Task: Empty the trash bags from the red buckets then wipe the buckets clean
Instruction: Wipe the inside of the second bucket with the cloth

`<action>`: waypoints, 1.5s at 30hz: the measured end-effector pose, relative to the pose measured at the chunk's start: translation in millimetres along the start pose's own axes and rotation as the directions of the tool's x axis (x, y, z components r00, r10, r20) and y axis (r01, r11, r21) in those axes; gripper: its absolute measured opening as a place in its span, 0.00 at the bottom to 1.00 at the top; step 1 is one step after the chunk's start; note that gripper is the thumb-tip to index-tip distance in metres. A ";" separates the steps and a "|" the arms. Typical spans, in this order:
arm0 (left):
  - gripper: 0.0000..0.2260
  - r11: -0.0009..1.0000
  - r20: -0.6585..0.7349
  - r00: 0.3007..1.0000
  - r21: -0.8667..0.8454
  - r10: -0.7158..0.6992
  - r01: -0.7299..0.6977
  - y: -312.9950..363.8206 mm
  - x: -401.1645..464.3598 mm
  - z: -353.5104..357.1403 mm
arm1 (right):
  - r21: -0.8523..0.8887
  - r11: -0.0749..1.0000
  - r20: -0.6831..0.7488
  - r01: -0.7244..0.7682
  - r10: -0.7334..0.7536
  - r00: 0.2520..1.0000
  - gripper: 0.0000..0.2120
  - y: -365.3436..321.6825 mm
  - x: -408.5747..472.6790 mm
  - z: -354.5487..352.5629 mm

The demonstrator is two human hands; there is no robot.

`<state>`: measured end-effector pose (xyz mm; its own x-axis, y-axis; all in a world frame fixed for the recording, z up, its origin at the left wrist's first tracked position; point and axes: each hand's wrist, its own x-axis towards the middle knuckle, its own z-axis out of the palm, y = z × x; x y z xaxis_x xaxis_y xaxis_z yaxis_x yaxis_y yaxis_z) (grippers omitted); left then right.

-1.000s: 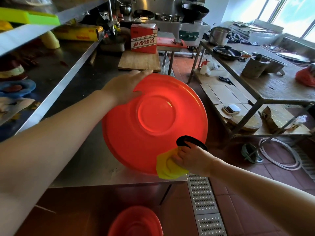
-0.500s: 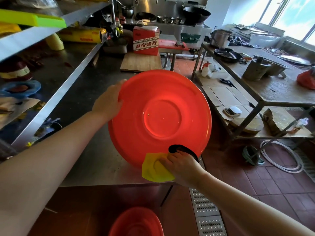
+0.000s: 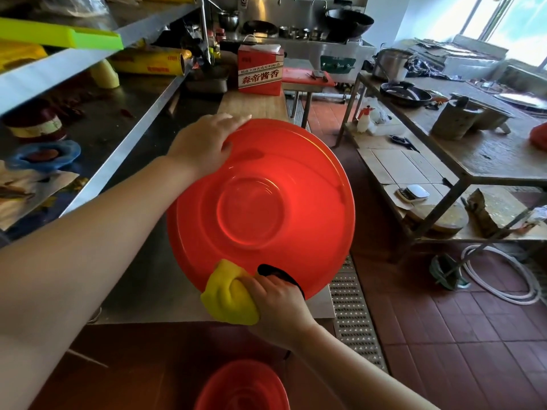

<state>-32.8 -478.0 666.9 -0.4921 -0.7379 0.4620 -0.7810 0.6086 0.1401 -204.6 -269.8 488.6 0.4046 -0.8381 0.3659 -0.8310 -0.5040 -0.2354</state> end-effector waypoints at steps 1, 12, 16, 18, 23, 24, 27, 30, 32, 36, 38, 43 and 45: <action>0.26 1.000 0.007 1.000 -0.007 0.017 -0.017 -0.2 0.8 1.9 | 0.022 1.000 0.021 -0.019 0.019 1.000 0.29 -1.5 -1.0 -2.3; 0.30 0.993 0.034 0.998 0.103 0.045 -0.048 13.8 18.8 12.1 | 0.010 0.925 0.316 -0.380 0.357 0.879 0.30 19.2 8.7 -46.0; 0.31 0.999 0.029 1.000 0.049 0.006 -0.007 13.7 19.3 13.0 | -0.131 0.871 0.482 -0.473 0.473 0.737 0.32 31.1 27.5 -47.7; 0.31 0.999 0.030 0.999 0.047 0.020 -0.022 16.2 18.9 13.0 | -0.126 0.840 0.572 -0.528 0.496 0.653 0.33 40.7 39.7 -37.9; 0.27 0.991 0.019 0.993 0.069 0.116 -0.117 28.5 15.7 13.4 | -0.139 0.845 0.649 -0.516 0.471 0.597 0.33 64.2 59.7 7.1; 0.27 0.989 0.019 0.991 0.063 0.130 -0.131 29.7 15.4 13.8 | -0.165 0.851 0.630 -0.499 0.480 0.611 0.33 68.1 62.5 13.4; 0.27 0.986 0.015 0.989 0.071 0.149 -0.149 31.3 14.2 15.4 | -0.198 0.860 0.612 -0.471 0.484 0.626 0.32 74.9 74.4 22.5; 0.27 0.985 0.012 0.988 0.079 0.154 -0.154 32.1 13.1 16.4 | -0.201 0.854 0.604 -0.479 0.493 0.626 0.29 84.0 87.4 39.1; 0.27 0.984 0.000 0.987 0.079 0.163 -0.162 32.1 11.3 16.1 | -0.249 0.867 0.610 -0.432 0.487 0.625 0.27 90.2 94.3 51.7; 0.27 0.986 -0.008 0.987 0.048 0.160 -0.159 32.0 6.3 18.8 | -0.295 0.894 0.649 -0.338 0.447 0.616 0.25 96.9 104.8 59.7; 0.28 0.985 -0.007 0.985 0.019 0.170 -0.170 32.2 5.9 18.5 | -0.288 0.897 0.637 -0.336 0.441 0.632 0.22 100.1 111.2 65.2; 0.29 0.990 -0.011 0.990 -0.021 0.138 -0.139 29.8 6.2 15.5 | -0.313 0.857 0.628 -0.410 0.510 0.587 0.23 112.4 127.1 85.7; 0.29 0.991 -0.005 0.992 -0.028 0.130 -0.130 27.2 4.3 15.3 | -0.306 0.836 0.616 -0.456 0.539 0.574 0.25 114.9 128.5 90.6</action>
<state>-62.1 -469.1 659.2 -0.5872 -0.6513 0.4806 -0.6997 0.7069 0.1032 -213.5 -454.3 427.1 0.0193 -0.8815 -0.4718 -0.9958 0.0253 -0.0880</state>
